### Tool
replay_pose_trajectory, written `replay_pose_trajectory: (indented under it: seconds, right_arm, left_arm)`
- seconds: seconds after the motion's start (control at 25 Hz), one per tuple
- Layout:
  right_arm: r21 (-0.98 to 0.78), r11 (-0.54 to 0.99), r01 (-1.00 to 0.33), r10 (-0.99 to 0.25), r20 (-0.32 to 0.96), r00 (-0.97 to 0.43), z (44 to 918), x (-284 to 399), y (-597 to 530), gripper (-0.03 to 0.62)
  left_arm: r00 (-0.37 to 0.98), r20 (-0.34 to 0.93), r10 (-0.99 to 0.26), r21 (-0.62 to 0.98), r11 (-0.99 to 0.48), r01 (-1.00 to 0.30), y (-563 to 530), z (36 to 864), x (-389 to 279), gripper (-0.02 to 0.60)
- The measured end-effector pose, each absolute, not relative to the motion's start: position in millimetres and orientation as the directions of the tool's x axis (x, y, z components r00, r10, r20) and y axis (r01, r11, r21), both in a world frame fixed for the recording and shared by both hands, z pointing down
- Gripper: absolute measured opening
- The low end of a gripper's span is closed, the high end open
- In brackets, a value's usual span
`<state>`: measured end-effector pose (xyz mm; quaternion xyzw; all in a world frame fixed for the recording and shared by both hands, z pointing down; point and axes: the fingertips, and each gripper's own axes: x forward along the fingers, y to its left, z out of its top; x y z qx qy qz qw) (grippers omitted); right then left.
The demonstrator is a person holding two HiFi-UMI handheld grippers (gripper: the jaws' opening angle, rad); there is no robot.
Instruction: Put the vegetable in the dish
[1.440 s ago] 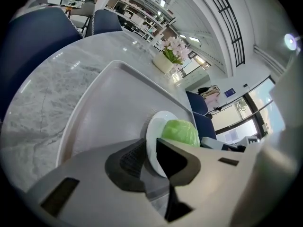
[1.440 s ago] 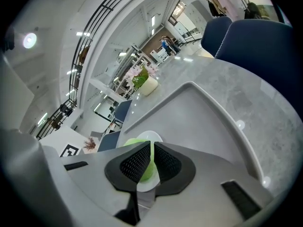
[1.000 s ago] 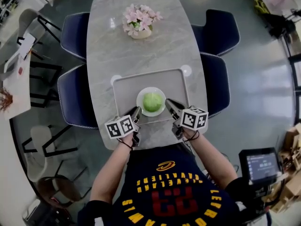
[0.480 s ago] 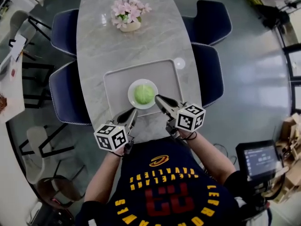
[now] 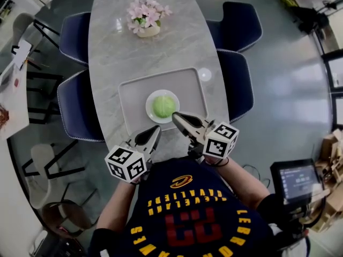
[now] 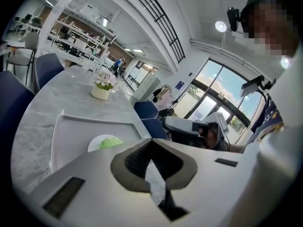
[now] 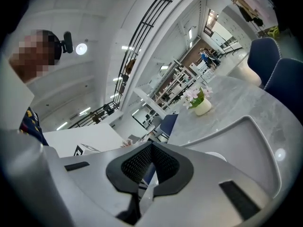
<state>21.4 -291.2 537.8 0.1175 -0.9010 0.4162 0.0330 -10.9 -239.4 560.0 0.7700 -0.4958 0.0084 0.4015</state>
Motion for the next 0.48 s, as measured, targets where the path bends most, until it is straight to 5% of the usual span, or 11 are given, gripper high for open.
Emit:
replay_pose_trajectory:
  seconds: [0.48]
  right_arm:
    - [-0.726,0.684,-0.07,-0.092,0.01,-0.996,461,25,-257,0.005]
  left_arm:
    - [0.521,0.302,-0.799,0.62,-0.251,-0.744,-228,484,2,0.0]
